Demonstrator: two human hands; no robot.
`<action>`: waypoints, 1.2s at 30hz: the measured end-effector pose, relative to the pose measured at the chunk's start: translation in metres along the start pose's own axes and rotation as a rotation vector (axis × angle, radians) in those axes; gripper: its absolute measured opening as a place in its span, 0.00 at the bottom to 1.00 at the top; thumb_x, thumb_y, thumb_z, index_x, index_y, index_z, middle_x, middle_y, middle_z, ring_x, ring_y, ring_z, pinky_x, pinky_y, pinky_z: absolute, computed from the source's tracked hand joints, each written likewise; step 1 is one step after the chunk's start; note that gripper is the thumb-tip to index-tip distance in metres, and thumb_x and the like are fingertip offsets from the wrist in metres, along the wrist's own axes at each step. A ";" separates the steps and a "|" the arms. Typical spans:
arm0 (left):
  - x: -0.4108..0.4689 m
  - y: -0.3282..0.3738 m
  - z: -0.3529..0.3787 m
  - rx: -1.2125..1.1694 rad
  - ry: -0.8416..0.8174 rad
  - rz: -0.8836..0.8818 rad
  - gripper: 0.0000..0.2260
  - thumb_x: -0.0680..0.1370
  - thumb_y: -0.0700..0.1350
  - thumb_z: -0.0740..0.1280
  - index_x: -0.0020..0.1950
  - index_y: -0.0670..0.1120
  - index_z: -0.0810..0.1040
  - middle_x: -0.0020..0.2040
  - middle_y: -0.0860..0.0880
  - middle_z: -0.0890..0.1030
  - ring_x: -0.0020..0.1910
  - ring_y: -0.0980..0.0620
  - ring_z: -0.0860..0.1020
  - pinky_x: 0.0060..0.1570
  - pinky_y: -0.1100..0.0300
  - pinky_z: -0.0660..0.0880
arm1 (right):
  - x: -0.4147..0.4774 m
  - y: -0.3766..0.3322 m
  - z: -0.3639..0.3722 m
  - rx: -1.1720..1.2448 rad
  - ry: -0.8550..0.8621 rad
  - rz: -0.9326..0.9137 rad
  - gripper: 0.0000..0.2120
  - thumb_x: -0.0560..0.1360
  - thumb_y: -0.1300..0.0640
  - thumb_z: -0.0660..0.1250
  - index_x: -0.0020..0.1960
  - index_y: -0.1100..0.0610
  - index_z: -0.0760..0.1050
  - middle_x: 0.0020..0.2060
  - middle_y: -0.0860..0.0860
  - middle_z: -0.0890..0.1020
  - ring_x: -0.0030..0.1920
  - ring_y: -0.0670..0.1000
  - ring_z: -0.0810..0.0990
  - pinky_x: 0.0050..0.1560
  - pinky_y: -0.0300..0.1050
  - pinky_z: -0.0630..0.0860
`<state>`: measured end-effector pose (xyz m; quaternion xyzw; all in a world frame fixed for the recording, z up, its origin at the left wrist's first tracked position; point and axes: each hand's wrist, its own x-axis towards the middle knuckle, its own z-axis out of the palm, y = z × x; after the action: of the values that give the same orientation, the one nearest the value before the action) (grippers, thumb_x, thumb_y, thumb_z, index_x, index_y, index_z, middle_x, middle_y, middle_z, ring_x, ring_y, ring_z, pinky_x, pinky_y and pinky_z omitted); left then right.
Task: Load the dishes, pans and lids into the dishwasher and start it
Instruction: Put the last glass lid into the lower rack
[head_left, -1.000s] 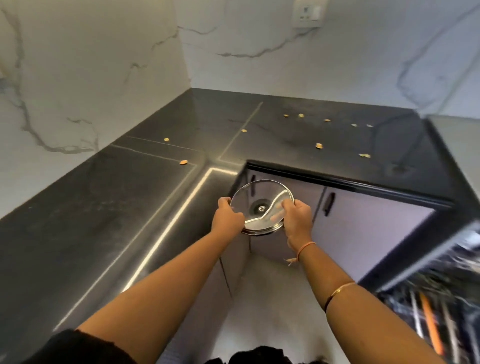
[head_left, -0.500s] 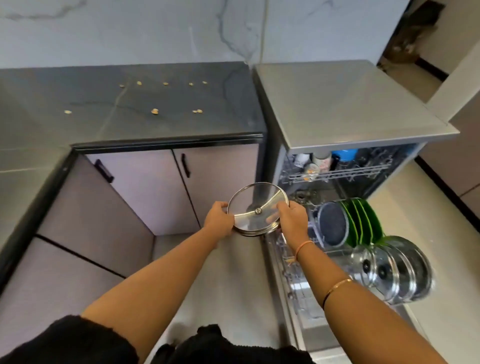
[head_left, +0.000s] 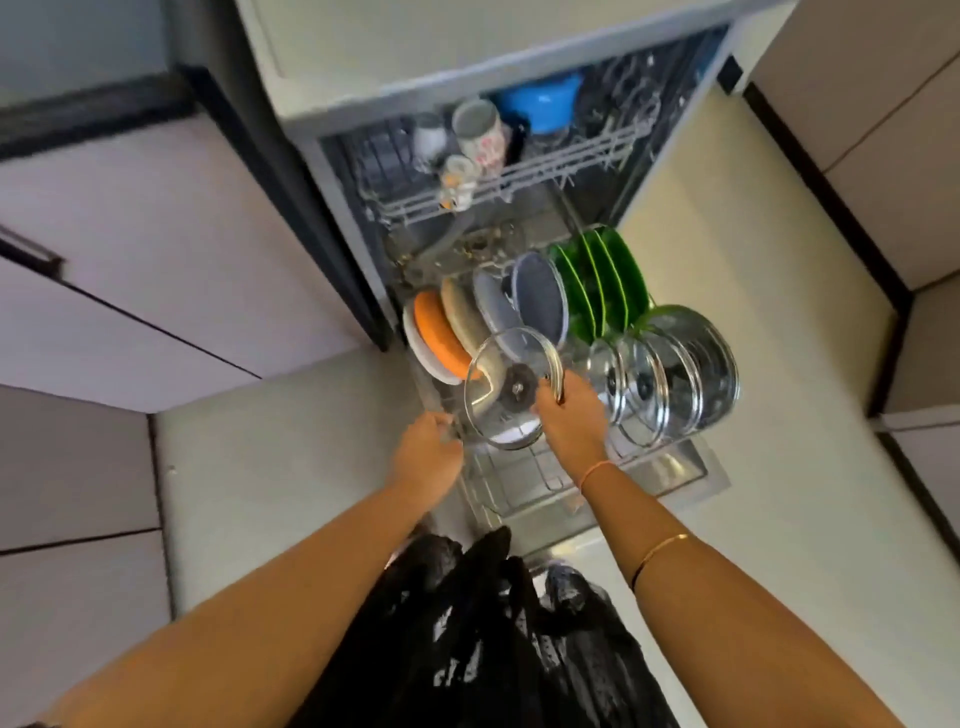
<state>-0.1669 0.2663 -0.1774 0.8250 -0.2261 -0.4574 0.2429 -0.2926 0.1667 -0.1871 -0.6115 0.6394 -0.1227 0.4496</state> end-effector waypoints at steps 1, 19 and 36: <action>0.013 -0.005 0.014 0.044 -0.036 0.006 0.13 0.79 0.40 0.60 0.63 0.47 0.71 0.63 0.49 0.72 0.46 0.54 0.75 0.40 0.65 0.68 | 0.012 0.017 0.003 -0.064 0.007 0.019 0.07 0.77 0.56 0.60 0.42 0.58 0.71 0.34 0.53 0.75 0.38 0.56 0.74 0.38 0.46 0.67; 0.193 -0.097 0.170 0.244 -0.300 0.166 0.14 0.79 0.39 0.59 0.64 0.48 0.71 0.61 0.48 0.74 0.35 0.65 0.69 0.37 0.66 0.69 | 0.176 0.171 0.043 -0.893 0.046 0.052 0.14 0.81 0.54 0.54 0.54 0.64 0.71 0.38 0.57 0.75 0.42 0.58 0.79 0.41 0.49 0.74; 0.200 -0.115 0.180 0.177 -0.260 0.169 0.14 0.79 0.37 0.58 0.62 0.47 0.73 0.65 0.48 0.74 0.61 0.51 0.74 0.50 0.64 0.66 | 0.180 0.207 0.042 -0.720 0.165 -0.127 0.11 0.79 0.56 0.58 0.49 0.64 0.73 0.44 0.59 0.79 0.41 0.60 0.78 0.46 0.54 0.78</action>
<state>-0.2089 0.2017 -0.4594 0.7551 -0.3635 -0.5166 0.1755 -0.3737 0.0690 -0.4340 -0.7569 0.6365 0.0334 0.1444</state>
